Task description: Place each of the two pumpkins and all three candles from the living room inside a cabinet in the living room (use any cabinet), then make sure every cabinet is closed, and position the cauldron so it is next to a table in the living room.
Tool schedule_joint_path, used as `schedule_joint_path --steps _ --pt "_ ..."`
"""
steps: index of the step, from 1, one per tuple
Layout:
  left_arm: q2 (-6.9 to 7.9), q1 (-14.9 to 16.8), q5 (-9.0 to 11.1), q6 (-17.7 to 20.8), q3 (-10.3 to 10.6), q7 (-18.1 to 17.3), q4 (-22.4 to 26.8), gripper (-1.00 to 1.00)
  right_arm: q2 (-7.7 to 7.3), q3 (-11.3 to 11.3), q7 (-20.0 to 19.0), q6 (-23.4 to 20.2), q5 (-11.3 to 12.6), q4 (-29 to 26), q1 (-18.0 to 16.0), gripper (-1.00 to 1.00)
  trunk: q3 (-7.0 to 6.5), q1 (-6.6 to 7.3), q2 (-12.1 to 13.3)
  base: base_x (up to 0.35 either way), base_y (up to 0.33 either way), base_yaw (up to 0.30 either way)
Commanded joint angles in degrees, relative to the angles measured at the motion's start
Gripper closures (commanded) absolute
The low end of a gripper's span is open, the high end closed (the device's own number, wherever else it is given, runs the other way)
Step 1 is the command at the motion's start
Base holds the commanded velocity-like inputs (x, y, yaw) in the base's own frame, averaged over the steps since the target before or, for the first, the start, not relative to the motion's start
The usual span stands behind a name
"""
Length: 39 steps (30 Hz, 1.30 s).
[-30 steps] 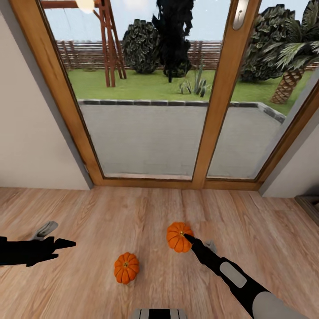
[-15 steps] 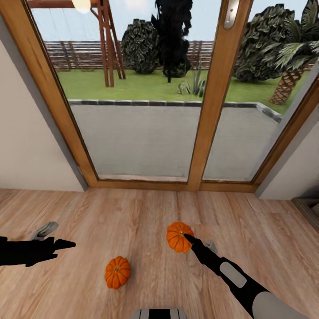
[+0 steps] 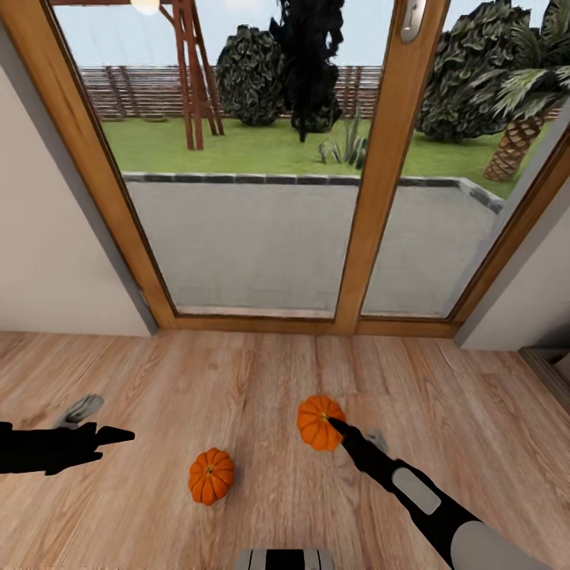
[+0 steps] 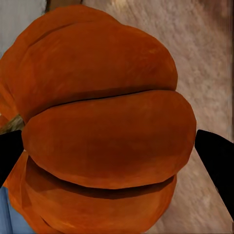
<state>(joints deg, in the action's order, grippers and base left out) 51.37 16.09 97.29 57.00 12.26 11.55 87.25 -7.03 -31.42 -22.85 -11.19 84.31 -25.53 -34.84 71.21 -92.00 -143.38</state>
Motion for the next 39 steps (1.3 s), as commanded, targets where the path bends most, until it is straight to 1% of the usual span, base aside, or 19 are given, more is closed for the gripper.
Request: schedule_joint_path --steps 1,4,5,6,9,12,15,18,21,24,25,26,29,31,33,34,35,36,39 --pt "0.04 0.1 0.6 0.0 0.0 0.6 0.0 -1.0 -0.1 -0.3 -0.2 -0.1 0.7 -0.1 -0.1 1.0 0.27 -0.01 0.0 0.0 0.0 0.0" --pt "0.04 0.1 0.6 -0.1 -0.7 0.7 -0.2 -1.0 -0.25 -0.8 -2.3 -0.1 0.6 -0.4 -0.1 1.0 0.93 -0.09 -0.1 0.0 0.0 0.0" --pt "0.02 0.1 0.6 -0.1 -1.1 0.8 -0.3 -1.0 -0.37 -1.1 -4.2 -0.1 0.5 -1.6 -0.1 1.0 1.16 -0.11 -0.1 0.0 0.0 0.0" --pt "0.03 0.1 0.6 -0.2 -1.2 0.9 -0.4 -1.0 -0.41 -1.2 -4.9 -0.1 0.5 -2.5 -0.1 1.0 1.38 -0.14 -0.1 0.0 0.0 0.0" --pt "-0.02 0.1 0.5 -0.2 -1.4 1.1 -0.5 -1.0 -0.44 -1.3 -5.8 -0.4 0.1 -5.2 -0.1 1.0 2.04 -0.22 -0.1 0.0 0.0 0.0" --pt "-0.04 0.1 -0.5 -0.3 -1.6 1.2 -0.5 -1.0 -0.48 -1.3 -6.5 -1.7 -0.1 -6.5 -0.1 1.0 2.71 -0.29 -0.2 0.0 0.0 0.0" --pt "-0.1 0.1 -1.2 -0.3 -2.2 1.2 -0.6 -1.0 -0.69 -1.2 -6.7 -8.0 -0.2 -9.5 -0.1 1.0 3.37 -0.37 -0.2 0.0 0.0 0.0" --pt "-0.13 0.1 -1.4 -0.3 -2.4 1.2 -0.6 -1.0 -2.19 -0.9 -6.8 -14.7 -0.1 -11.8 -0.1 1.0 4.04 -0.45 -0.3 0.0 0.0 0.0" --pt "-0.13 0.1 -1.4 -0.3 -2.4 1.2 -0.6 -1.0 -2.68 -0.6 -7.1 -19.1 0.0 -13.8 -0.1 1.0 4.7 -0.53 -0.3 0.0 0.0 0.0" --pt "-0.57 0.1 -1.9 -1.3 -2.3 1.4 -1.0 -1.0 -2.79 -0.5 -9.3 -20.4 0.0 -14.5 -0.1 1.0 5.37 -0.6 -0.3 0.0 0.0 0.0" --pt "-1.3 0.1 -2.7 -2.6 -2.2 1.4 -1.5 -1.0 -2.8 -0.5 -9.9 -20.6 0.0 -14.5 -0.1 1.0 5.59 -0.63 -0.4 0.0 0.0 0.0" --pt "-2.95 0.1 -4.9 -4.9 -2.2 1.3 -2.1 -1.0 -2.81 -0.5 -10.6 -20.6 0.0 -14.5 -0.1 1.0 5.81 -0.65 -0.4 0.0 0.0 0.0" --pt "-5.99 0.1 -11.7 -8.4 -2.3 1.1 -3.2 -1.0 -3.22 -0.4 -12.3 -20.5 0.0 -14.4 -0.1 1.0 6.47 -0.73 -0.4 0.0 0.0 0.0" --pt "-7.8 0.1 -14.8 -9.3 -2.3 0.9 -3.5 -1.0 -3.85 -0.3 -13.1 -20.3 0.0 -14.3 -0.1 1.0 6.92 -0.78 -0.4 0.0 0.0 0.0" --pt "-9.86 0.2 -16.2 -10.0 -2.4 0.8 -4.3 -1.0 -4.17 -0.3 -13.5 -20.2 0.0 -14.2 -0.1 1.0 7.36 -0.84 -0.5 0.0 0.0 0.0" --pt "-12.13 0.4 -17.0 -12.0 -2.3 0.7 -6.2 -1.0 -4.31 -0.3 -13.7 -20.1 0.0 -14.1 -0.1 1.0 7.58 -0.86 -0.5 0.0 0.0 0.0" --pt "-13.31 0.5 -17.1 -13.2 -2.3 0.7 -7.1 -1.0 -4.34 -0.3 -13.8 -20.1 0.0 -14.1 -0.1 1.0 7.8 -0.89 -0.5 0.0 0.0 0.0" --pt "-15.13 0.8 -17.3 -14.7 -2.2 0.7 -8.7 -1.0 -4.35 -0.3 -13.9 -20.1 0.0 -14.0 -0.1 1.0 8.02 -0.91 -0.5 0.0 0.0 0.0" --pt "-17.9 1.1 -17.4 -15.9 -2.1 0.6 -10.7 -1.0 -4.33 -0.4 -13.9 -20.0 0.0 -14.0 -0.1 1.0 8.69 -0.99 -0.5 0.0 0.0 0.0"
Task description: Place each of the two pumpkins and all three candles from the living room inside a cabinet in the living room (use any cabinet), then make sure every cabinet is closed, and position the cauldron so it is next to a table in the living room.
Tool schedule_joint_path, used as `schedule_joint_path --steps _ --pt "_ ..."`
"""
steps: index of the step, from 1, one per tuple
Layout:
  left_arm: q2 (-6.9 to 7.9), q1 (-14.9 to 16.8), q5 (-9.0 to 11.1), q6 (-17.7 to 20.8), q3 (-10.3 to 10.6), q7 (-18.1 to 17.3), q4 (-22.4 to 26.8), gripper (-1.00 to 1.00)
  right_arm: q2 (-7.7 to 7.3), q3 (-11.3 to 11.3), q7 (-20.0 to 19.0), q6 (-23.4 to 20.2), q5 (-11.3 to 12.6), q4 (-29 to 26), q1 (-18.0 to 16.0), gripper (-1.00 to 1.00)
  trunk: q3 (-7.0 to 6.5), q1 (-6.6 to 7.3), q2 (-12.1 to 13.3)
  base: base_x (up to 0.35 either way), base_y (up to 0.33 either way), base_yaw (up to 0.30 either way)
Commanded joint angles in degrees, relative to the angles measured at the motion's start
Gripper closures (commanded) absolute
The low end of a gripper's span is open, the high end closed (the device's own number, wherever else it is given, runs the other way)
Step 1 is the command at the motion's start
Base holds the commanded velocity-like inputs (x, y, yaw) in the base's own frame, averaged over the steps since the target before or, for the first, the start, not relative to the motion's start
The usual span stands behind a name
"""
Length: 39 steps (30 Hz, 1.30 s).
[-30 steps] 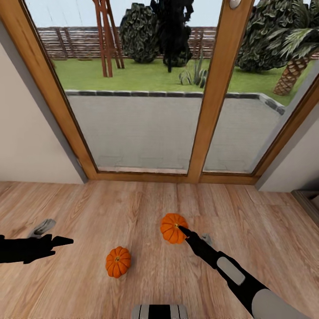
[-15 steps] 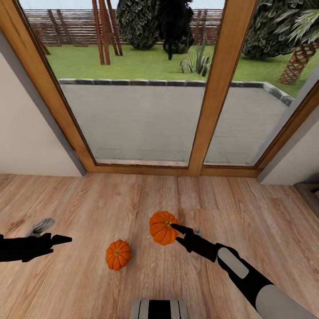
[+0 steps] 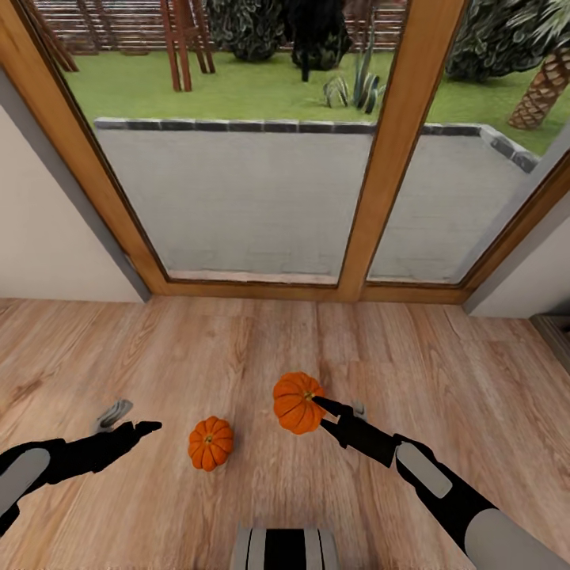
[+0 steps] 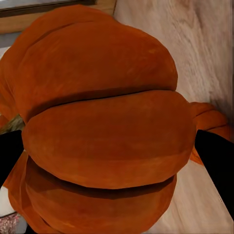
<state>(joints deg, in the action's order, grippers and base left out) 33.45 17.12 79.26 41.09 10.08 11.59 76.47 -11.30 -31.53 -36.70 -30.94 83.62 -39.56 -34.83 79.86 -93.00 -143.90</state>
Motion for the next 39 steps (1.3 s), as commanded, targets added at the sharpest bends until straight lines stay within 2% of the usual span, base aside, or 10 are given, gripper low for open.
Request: schedule_joint_path --steps 1,4,8,10,12,16,23,29,33,39 --pt "-1.38 0.1 0.6 -0.2 0.1 0.5 -0.4 -1.0 -0.05 -0.3 -0.1 -0.2 0.7 0.0 -0.1 1.0 0.27 -0.01 0.0 0.0 0.0 0.0" --pt "-3.3 0.8 0.5 -0.2 0.1 0.4 -1.1 -1.0 -0.04 -0.3 -0.1 -0.2 0.7 0.0 -0.1 1.0 0.93 -0.09 -0.1 0.0 0.0 0.0" --pt "-3.65 1.0 0.6 -0.2 0.3 0.3 -3.4 -1.0 -0.11 -0.3 -0.2 -0.2 0.7 0.0 -0.1 1.0 1.82 -0.19 -0.1 0.0 0.0 0.0" --pt "-3.6 1.1 0.6 -0.2 0.4 -1.4 -5.2 -1.0 -0.11 -0.2 -0.2 -0.2 0.7 0.0 -0.1 1.0 2.26 -0.24 -0.2 0.0 0.0 0.0" --pt "-3.43 1.1 0.5 -0.2 0.4 -5.6 -6.0 -1.0 -0.11 -0.2 -0.9 -0.2 0.7 -0.1 -0.1 1.0 2.7 -0.29 -0.2 0.0 0.0 0.0" --pt "-3.37 1.1 0.5 -0.3 0.4 -9.1 -6.3 -1.0 -0.12 -0.8 -7.3 -0.8 0.6 -0.2 -0.1 1.0 3.59 -0.4 -0.2 0.0 0.0 0.0" --pt "-3.54 1.1 0.5 -0.3 0.4 -9.8 -6.3 -1.0 -0.13 -1.0 -11.4 -1.1 0.5 -0.2 -0.1 1.0 4.92 -0.55 -0.3 0.0 0.0 0.0" --pt "-3.2 1.1 0.5 -0.2 0.3 -10.7 -6.3 -1.0 -0.06 -1.0 -11.4 -0.9 0.5 -0.1 -0.1 1.0 5.14 -0.58 -0.3 0.0 0.0 0.0" --pt "-1.7 1.1 0.4 -0.3 0.2 -17.7 -6.7 -1.0 0.09 -1.0 -11.4 -0.6 0.5 -0.1 -0.1 1.0 6.03 -0.68 -0.4 0.0 0.0 0.0" --pt "-1.02 1.1 0.4 -0.2 -0.2 -20.2 -7.1 -1.0 0.13 -1.0 -11.4 -0.5 0.5 -0.1 -0.1 1.0 6.69 -0.76 -0.4 0.0 0.0 0.0"
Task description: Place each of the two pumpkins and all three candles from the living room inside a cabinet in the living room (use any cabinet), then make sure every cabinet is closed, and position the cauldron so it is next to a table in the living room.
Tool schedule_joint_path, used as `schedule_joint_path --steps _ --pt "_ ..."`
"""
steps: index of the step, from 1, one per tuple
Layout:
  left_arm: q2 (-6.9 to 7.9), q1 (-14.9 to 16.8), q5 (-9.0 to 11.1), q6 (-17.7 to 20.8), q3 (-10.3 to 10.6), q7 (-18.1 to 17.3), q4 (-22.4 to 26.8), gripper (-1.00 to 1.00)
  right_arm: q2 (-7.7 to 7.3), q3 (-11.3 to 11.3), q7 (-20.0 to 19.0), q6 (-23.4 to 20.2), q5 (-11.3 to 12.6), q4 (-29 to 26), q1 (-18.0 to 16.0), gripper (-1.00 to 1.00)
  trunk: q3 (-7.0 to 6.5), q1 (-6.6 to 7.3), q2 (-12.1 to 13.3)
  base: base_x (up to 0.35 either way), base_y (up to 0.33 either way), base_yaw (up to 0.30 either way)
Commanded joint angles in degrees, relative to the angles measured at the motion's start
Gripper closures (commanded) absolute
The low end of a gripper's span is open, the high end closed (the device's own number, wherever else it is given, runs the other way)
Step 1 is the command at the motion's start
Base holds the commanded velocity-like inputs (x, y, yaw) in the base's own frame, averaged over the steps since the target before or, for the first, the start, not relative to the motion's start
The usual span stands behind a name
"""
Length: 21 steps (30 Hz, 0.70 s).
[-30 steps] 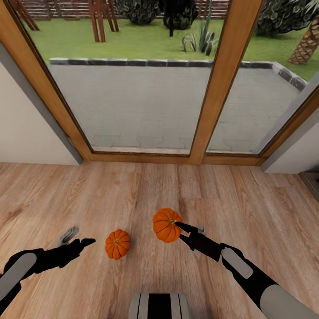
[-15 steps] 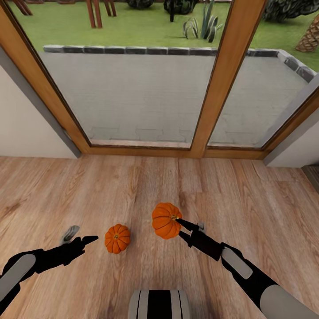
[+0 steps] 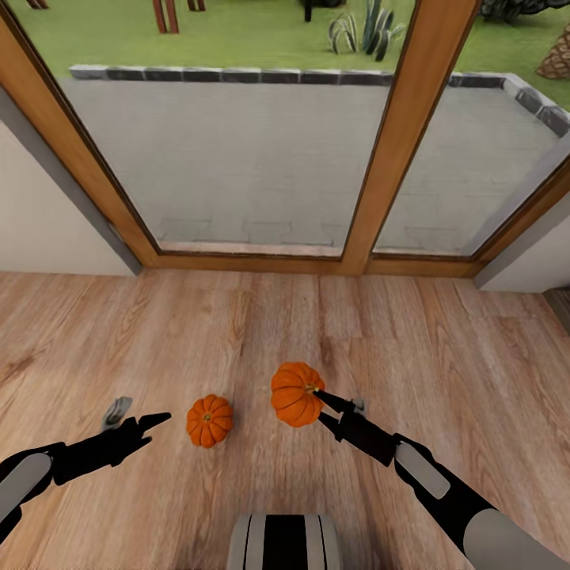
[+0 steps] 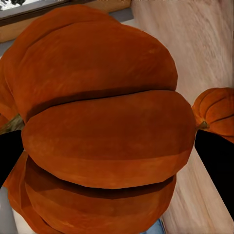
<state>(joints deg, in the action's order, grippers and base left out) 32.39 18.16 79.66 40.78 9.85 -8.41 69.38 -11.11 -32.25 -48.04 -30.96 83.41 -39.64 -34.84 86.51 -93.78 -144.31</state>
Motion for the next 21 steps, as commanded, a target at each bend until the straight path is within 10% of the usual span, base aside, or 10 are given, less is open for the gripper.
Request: schedule_joint_path --steps 1,21 --pt "0.08 0.0 0.0 0.1 0.1 -0.8 0.0 -1.0 -0.05 -0.2 -0.1 -0.4 0.7 0.0 -0.1 1.0 0.26 -0.01 0.0 0.0 0.0 0.0" --pt "1.29 0.0 0.1 0.1 -1.9 -2.3 -1.4 -1.0 -0.05 -0.2 0.0 -0.3 0.7 0.1 -0.1 1.0 4.69 -0.53 -0.3 0.0 0.0 0.0"
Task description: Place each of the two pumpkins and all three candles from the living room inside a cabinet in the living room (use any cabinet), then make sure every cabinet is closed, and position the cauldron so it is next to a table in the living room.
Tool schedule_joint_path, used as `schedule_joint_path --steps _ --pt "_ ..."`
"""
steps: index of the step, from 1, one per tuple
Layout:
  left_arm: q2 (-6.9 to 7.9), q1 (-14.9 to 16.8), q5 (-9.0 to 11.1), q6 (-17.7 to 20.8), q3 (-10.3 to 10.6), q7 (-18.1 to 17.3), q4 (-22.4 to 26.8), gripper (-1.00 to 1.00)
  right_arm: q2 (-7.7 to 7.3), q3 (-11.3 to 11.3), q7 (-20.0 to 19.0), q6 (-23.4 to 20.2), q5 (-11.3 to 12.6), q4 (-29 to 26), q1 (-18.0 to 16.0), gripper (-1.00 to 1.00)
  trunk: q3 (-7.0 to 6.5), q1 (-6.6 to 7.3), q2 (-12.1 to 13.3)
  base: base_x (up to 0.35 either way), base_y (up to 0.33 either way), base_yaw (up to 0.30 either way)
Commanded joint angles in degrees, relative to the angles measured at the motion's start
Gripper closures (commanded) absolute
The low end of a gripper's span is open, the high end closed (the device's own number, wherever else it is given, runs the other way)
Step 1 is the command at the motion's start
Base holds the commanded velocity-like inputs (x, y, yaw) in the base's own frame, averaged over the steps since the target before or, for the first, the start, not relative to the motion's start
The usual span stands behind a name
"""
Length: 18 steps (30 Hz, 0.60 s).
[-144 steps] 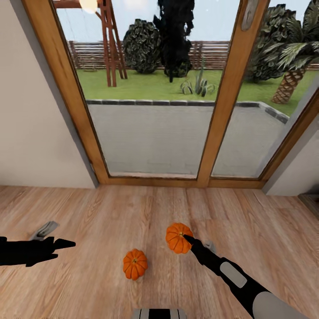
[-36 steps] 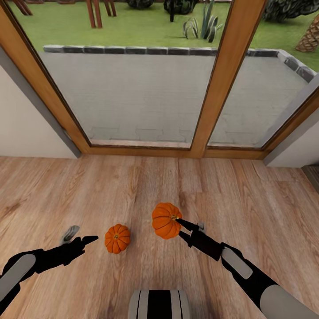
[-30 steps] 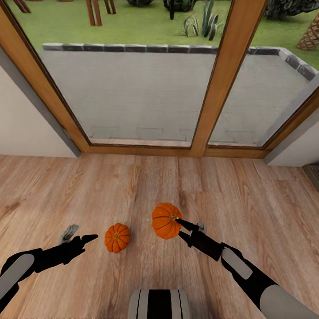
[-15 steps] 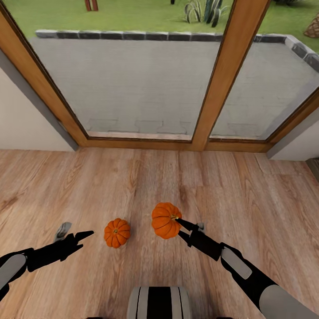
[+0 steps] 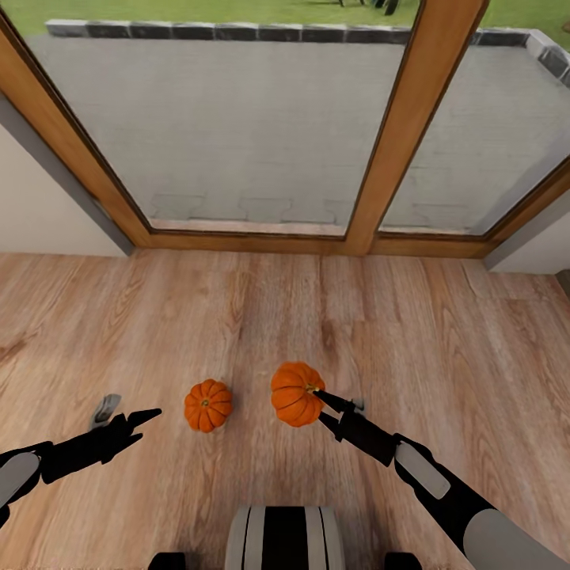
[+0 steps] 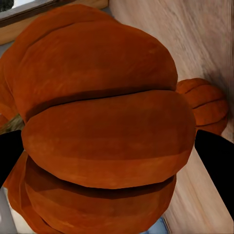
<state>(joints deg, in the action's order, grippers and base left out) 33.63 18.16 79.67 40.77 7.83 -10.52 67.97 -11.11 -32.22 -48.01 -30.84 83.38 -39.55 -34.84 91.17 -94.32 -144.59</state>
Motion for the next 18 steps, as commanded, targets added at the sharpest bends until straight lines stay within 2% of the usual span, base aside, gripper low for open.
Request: schedule_joint_path --steps 1,5,8,10,13,18 --pt "0.04 0.0 0.0 0.1 0.1 -0.2 0.0 -1.0 -0.05 -0.2 -0.1 -0.4 0.7 0.0 -0.1 1.0 0.26 -0.01 0.0 0.0 0.0 0.0" --pt "0.03 0.0 0.0 0.1 0.1 -0.2 0.0 -1.0 -0.18 -0.3 -0.8 -0.5 0.7 -0.2 -0.1 1.0 1.14 -0.12 -0.1 0.0 0.0 0.0" --pt "0.03 0.0 0.0 0.1 0.1 -0.2 0.0 -1.0 -0.29 -0.6 -4.3 -1.1 0.5 -0.7 -0.1 1.0 1.81 -0.19 -0.1 0.0 0.0 0.0" --pt "0.03 0.0 0.0 0.1 0.1 -0.2 0.0 -1.0 -0.31 -1.6 -6.4 -1.6 -0.7 -1.8 -0.1 1.0 2.25 -0.24 -0.1 0.0 0.0 0.0" --pt "0.03 0.0 0.0 0.1 0.1 -0.2 0.0 -1.0 -0.31 -2.4 -7.3 -2.9 -1.7 -5.9 -0.1 1.0 2.92 -0.32 -0.2 0.0 0.0 0.0" --pt "0.03 0.0 0.1 0.1 0.2 -0.2 0.0 -1.0 -0.32 -2.6 -7.5 -3.2 -2.0 -7.6 -0.1 1.0 4.02 -0.45 -0.3 0.0 0.0 0.0"
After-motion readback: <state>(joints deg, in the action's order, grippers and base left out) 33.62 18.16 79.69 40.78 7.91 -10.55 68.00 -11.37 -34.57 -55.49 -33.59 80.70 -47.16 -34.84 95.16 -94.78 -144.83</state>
